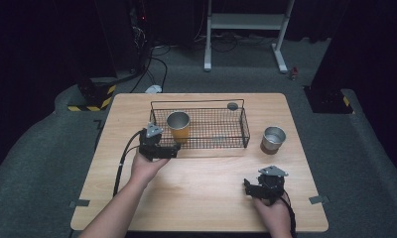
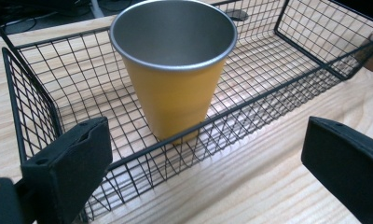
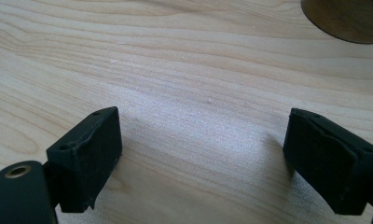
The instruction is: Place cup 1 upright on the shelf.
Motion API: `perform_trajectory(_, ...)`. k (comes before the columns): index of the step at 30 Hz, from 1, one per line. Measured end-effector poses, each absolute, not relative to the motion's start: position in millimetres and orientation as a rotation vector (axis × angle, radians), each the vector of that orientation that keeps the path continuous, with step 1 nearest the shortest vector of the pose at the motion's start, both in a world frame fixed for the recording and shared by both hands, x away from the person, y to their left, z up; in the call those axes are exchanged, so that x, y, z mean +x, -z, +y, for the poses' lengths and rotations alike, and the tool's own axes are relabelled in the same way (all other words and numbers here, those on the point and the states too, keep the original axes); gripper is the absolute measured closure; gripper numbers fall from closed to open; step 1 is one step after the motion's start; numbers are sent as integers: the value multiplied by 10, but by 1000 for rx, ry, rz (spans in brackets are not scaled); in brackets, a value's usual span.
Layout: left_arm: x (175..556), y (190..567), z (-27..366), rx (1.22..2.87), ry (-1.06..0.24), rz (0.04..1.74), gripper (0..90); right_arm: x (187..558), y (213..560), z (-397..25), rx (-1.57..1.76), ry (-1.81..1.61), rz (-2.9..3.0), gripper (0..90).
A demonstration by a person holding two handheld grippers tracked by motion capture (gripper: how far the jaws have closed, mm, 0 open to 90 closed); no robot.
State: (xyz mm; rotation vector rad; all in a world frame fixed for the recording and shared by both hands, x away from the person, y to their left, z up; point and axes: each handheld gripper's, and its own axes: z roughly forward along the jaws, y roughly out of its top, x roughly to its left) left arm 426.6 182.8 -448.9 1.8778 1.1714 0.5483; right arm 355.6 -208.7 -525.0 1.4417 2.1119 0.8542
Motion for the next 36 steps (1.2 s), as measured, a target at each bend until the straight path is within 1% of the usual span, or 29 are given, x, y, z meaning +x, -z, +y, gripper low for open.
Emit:
perform_trajectory(13, 4014, 4590, 1959, 1897, -527, 1152, 35, 3556, 5251, -2086, 1441, -854, 2112, 113)
perform_trajectory(25, 3821, 4744, 2085, 1923, -508, 1167, 41, 3555, 5251, -2086, 1441, -854, 2111, 113)
perform_trajectory(28, 3772, 4802, 2119, 1929, -483, 1177, 41, 3555, 5250, -2086, 1442, -854, 2111, 113)
perform_trajectory(33, 3699, 4934, 2192, 1974, -462, 1194, 43, 3555, 5250, -2086, 1442, -854, 2111, 113)
perform_trajectory(34, 3670, 4996, 2244, 2009, -435, 1202, 40, 3555, 5251, -2086, 1442, -854, 2111, 113)
perform_trajectory(36, 3651, 5014, 2268, 2023, -436, 1201, 39, 3555, 5251, -2086, 1442, -854, 2111, 113)
